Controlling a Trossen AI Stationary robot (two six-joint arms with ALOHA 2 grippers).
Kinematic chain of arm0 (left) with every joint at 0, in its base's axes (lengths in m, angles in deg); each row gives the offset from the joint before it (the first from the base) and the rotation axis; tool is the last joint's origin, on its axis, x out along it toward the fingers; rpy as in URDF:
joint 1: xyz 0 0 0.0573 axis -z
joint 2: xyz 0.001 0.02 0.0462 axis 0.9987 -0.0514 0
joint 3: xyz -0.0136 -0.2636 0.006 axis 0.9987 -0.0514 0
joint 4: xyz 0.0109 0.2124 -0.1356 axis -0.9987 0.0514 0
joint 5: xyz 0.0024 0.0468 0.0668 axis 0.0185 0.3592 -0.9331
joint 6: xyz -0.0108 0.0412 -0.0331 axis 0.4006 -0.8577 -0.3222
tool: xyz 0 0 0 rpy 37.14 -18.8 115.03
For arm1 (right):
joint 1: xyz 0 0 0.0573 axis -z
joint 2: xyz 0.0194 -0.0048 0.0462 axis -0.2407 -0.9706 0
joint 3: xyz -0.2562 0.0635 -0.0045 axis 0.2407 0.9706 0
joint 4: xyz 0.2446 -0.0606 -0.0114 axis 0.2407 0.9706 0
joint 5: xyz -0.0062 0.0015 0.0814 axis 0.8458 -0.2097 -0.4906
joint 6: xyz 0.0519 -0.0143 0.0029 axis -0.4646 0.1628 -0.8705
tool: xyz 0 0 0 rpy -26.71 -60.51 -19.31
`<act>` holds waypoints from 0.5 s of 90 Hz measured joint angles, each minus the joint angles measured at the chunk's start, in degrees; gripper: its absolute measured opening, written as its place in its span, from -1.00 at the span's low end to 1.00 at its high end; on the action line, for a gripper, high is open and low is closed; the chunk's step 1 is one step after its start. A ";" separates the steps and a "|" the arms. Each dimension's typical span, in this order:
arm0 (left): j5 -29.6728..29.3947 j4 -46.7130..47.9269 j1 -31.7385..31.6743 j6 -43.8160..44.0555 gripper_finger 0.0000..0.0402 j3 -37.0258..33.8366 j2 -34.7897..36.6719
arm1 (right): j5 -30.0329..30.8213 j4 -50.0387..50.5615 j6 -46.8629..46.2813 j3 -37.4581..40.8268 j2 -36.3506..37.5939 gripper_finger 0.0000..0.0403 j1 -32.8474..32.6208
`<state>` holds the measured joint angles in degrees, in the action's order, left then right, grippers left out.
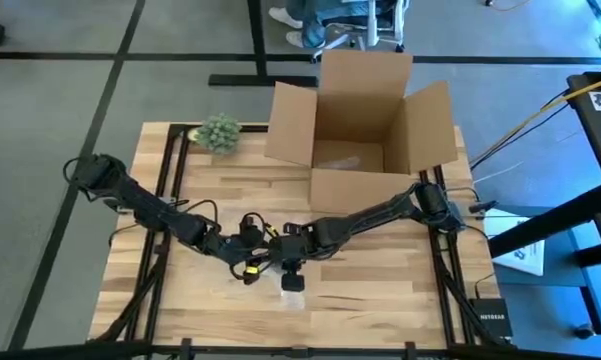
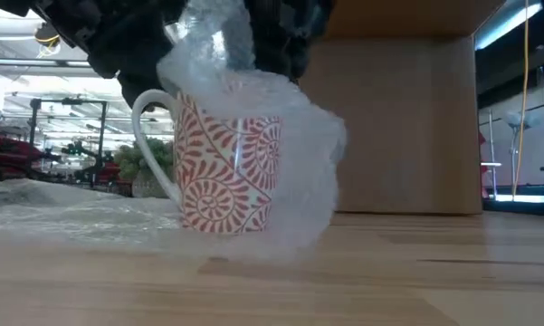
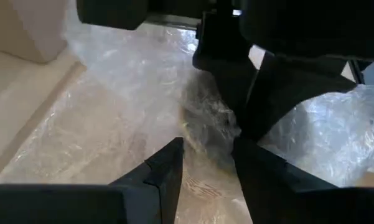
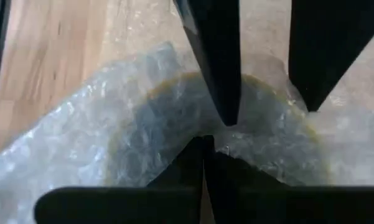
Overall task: Wrap mug
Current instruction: Wrap the orange patterned mug with the bubble wrap
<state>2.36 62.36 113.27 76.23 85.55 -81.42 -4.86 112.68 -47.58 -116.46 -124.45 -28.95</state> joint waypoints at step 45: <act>0.12 -0.01 0.11 -0.02 -0.38 -0.05 0.00 | 16.87 32.63 -7.04 -12.23 6.72 -1.00 -3.12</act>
<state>2.48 62.35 113.38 76.21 85.50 -81.42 12.00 145.31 -54.62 -128.69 -117.73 -32.07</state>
